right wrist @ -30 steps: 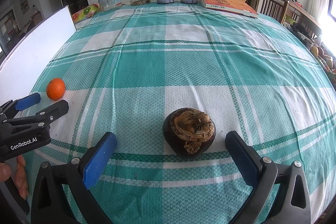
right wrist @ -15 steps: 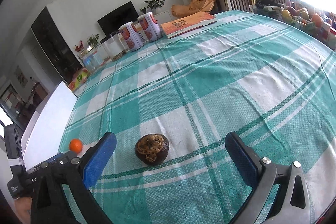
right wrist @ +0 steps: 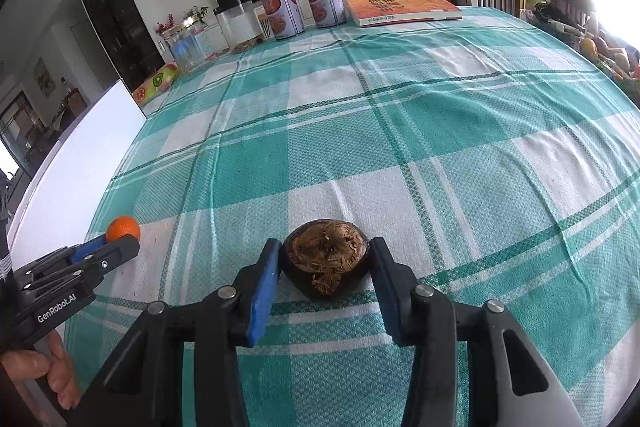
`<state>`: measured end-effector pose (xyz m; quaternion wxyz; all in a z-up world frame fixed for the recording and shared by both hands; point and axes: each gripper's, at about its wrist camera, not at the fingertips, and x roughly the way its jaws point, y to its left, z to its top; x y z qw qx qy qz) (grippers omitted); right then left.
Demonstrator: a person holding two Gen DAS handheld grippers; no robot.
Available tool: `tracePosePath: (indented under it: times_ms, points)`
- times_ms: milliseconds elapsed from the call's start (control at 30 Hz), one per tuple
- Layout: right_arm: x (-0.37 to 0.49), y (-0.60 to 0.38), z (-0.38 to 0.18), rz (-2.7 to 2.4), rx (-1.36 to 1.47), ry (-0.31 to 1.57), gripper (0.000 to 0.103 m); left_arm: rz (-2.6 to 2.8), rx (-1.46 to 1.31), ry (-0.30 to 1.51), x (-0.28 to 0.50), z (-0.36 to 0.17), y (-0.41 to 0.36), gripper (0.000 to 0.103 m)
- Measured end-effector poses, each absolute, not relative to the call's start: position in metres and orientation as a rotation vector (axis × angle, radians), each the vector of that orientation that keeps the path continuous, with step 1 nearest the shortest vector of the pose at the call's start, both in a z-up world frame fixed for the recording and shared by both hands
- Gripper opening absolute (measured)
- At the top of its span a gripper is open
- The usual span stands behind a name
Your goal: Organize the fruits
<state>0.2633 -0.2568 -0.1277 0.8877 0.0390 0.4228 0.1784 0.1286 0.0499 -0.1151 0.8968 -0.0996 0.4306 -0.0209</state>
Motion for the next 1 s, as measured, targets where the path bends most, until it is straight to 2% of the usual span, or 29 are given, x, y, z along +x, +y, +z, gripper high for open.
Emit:
tracePosePath:
  times_ms: [233, 433, 600, 733, 800, 833, 867, 900, 933, 1000]
  points:
    - [0.235, -0.256, -0.1, 0.531, 0.262, 0.868, 0.045, -0.297, -0.422, 0.876, 0.059, -0.049, 0.06, 0.032]
    - [0.194, -0.14, -0.051, 0.84, 0.163, 0.903, 0.045, -0.17, -0.491, 0.746, 0.006, 0.015, 0.155, 0.032]
    - [0.157, -0.013, -0.02, 1.055, -0.051, 0.937, 0.045, 0.167, -0.449, 0.807, 0.004, -0.004, 0.254, 0.032]
    - [0.144, 0.063, -0.027, 1.065, -0.24, 0.973, 0.045, 0.284, -0.425, 0.91, 0.017, -0.038, 0.288, 0.034]
    - [0.148, 0.085, -0.037, 1.041, -0.284, 1.006, 0.046, 0.318, -0.424, 0.948, 0.022, -0.05, 0.295, 0.04]
    - [0.151, 0.092, -0.04, 1.038, -0.289, 1.025, 0.047, 0.332, -0.422, 0.957, 0.023, -0.052, 0.296, 0.052]
    - [0.154, 0.096, -0.042, 1.037, -0.283, 1.045, 0.054, 0.343, -0.42, 0.951, 0.02, -0.052, 0.296, 0.066]
    - [0.157, 0.097, -0.041, 1.032, -0.271, 1.054, 0.063, 0.356, -0.415, 0.935, 0.014, -0.051, 0.298, 0.072]
    - [0.159, 0.096, -0.038, 1.024, -0.258, 1.049, 0.065, 0.37, -0.407, 0.92, 0.011, -0.049, 0.297, 0.077]
    - [0.16, 0.089, -0.028, 1.015, -0.237, 1.027, 0.069, 0.395, -0.377, 0.905, 0.004, -0.044, 0.298, 0.078]
